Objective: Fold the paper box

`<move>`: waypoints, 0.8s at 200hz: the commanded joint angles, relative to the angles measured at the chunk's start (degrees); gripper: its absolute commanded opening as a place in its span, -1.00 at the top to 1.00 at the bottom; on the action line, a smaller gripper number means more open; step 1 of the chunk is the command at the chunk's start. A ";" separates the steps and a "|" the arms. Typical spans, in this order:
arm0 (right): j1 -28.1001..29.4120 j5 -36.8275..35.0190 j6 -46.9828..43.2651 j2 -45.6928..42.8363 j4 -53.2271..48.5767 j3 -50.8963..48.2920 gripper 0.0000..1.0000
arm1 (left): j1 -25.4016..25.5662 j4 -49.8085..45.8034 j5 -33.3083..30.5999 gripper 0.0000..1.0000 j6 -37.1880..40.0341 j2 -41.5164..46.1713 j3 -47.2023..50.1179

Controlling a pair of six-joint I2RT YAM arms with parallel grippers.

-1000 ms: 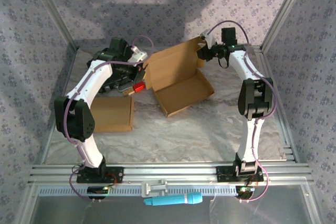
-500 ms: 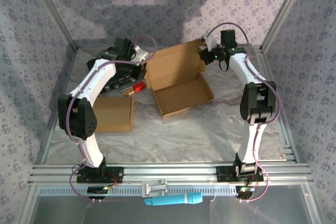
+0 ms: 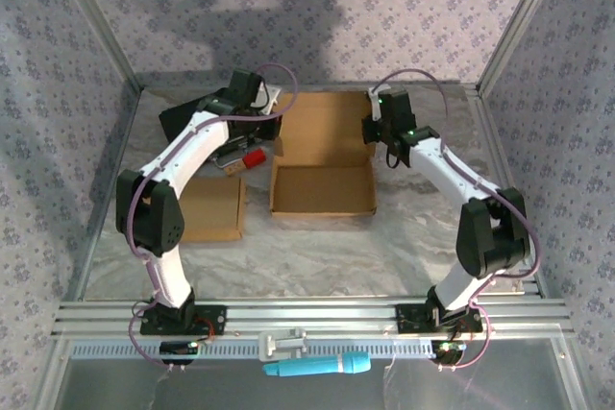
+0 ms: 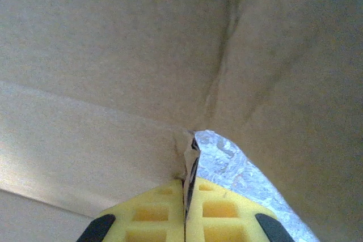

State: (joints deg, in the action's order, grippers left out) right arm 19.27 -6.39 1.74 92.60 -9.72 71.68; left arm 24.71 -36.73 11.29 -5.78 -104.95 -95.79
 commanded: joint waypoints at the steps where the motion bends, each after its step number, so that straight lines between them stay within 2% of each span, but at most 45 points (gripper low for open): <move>1: 0.00 -1.99 5.12 -2.67 14.61 -4.91 1.00 | 1.31 9.05 4.14 1.00 -0.76 -0.06 0.71; 60: -2.04 -2.59 8.24 1.08 37.03 -11.72 0.97 | 2.70 19.34 6.74 1.00 4.79 -4.43 -1.16; 160: -1.79 -0.44 5.82 3.60 52.68 -23.57 0.83 | 4.97 38.36 0.17 1.00 11.58 4.33 22.31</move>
State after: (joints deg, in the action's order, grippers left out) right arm 16.03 -10.17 7.94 95.81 35.70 49.69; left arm 27.11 -4.54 10.85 2.85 -103.77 -77.19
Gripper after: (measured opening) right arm 0.077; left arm 0.050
